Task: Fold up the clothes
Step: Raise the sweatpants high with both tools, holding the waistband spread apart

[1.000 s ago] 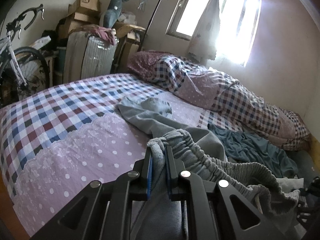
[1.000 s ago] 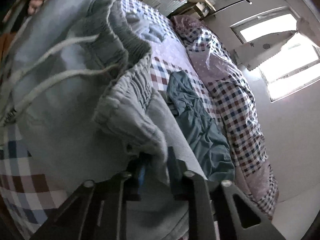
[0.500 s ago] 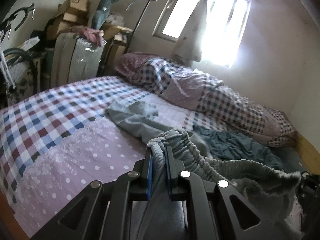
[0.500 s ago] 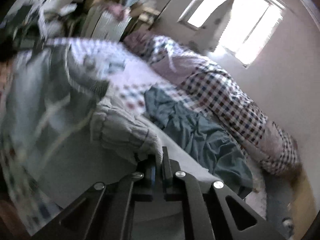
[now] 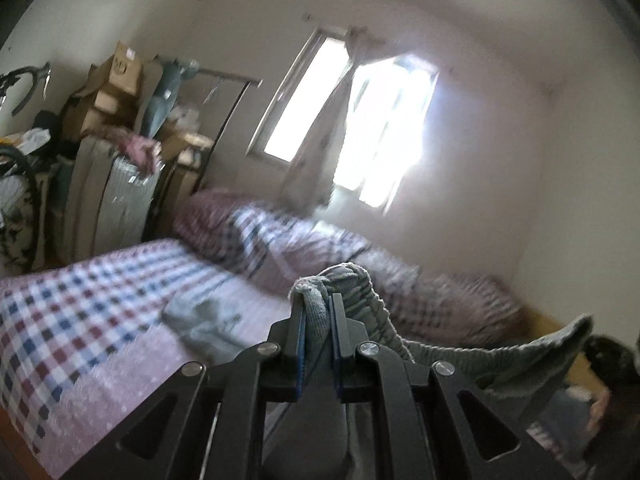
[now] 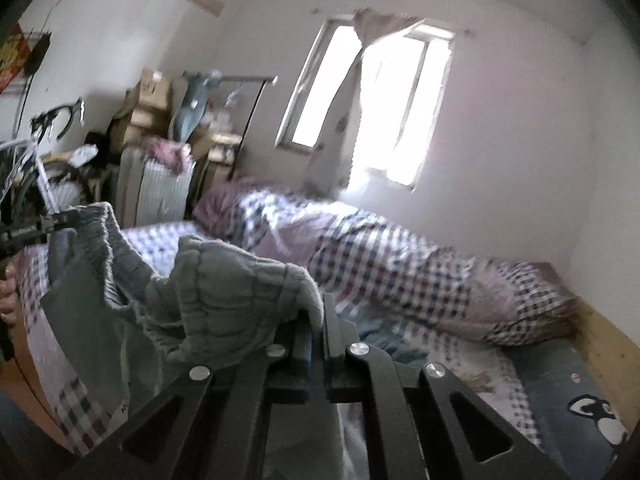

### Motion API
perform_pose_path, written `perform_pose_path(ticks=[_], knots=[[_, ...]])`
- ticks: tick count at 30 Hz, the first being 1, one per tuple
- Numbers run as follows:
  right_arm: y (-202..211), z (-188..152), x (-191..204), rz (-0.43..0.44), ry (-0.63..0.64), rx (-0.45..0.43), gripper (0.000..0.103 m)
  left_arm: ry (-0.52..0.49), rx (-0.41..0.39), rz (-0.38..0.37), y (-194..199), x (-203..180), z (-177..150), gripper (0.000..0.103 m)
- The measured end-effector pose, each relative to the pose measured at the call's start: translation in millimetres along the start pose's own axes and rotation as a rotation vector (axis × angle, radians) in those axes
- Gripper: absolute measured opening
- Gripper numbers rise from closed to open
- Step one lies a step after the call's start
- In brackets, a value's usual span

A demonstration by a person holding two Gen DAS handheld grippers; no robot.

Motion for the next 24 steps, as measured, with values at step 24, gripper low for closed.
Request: perform_pose_path(ticks=[24], knots=[[360, 204, -102, -0.152, -0.087, -0.541, 0.002, -0.137, -0.372, -0.361, 255, -185, 260, 0.009]])
Point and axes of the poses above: each gripper's, at about its wrist camera, not at the fingertips, and y roughly against the way its jaws point, x to its left, z to its top, the point moved 4 cm from there along -y, roughly the way its jaws point, and after that the axes turned 5 degrees about x, right-handed, at the moved point
